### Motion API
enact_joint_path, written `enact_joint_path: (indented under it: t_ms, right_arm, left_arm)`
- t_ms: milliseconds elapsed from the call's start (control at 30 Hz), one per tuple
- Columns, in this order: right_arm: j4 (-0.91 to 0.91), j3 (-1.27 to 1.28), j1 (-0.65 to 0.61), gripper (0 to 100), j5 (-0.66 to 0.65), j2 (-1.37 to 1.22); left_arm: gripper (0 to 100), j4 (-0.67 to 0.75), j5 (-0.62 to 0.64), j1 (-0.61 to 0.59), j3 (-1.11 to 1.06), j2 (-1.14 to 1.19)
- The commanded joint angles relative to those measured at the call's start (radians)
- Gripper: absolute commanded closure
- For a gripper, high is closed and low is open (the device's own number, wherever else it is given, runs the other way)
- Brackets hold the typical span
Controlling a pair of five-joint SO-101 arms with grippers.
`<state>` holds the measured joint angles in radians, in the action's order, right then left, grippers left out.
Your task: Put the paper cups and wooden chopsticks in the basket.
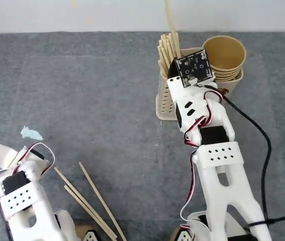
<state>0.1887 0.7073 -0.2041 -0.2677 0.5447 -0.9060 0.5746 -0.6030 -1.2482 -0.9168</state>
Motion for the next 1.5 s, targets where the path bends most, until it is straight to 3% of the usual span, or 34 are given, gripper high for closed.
enact_joint_path:
  t_ms: [0, 133, 400, 700, 867, 1000, 1167, 1367, 1467]
  right_arm:
    - [0.002, -0.008, 0.007, 79.7, 0.008, 0.030]
    - [0.147, -0.080, 0.005, 78.5, 0.008, 0.050]
    - [0.679, -0.339, -0.028, 78.6, 0.008, 0.125]
    - [1.075, -0.279, -0.163, 78.6, 0.008, 0.165]
    - [1.090, -0.133, -0.275, 78.6, 0.008, 0.165]
    - [1.090, -0.038, -0.455, 78.6, 0.017, 0.165]
    - [1.061, -0.003, -0.634, 78.3, 0.175, 0.162]
    - [0.995, -0.003, -0.817, 78.3, 0.196, 0.051]
    - [0.961, -0.006, -0.851, 78.3, 0.198, -0.053]
  left_arm:
    - [99, 0.018, -0.003, 0.002, 0.008, -0.021]
    - [99, 0.018, -0.003, 0.002, 0.008, -0.021]
    - [99, 0.018, -0.003, 0.002, 0.007, -0.020]
    - [99, 0.018, -0.006, 0.072, -0.035, -0.021]
    - [99, 0.018, -0.008, 0.097, -0.056, -0.021]
    - [99, 0.020, -0.003, -0.011, -0.027, -0.021]
    - [99, 0.018, -0.005, -0.143, 0.004, -0.021]
    - [99, 0.020, -0.003, -0.169, 0.002, -0.014]
    - [99, 0.025, -0.002, -0.192, 0.008, -0.017]
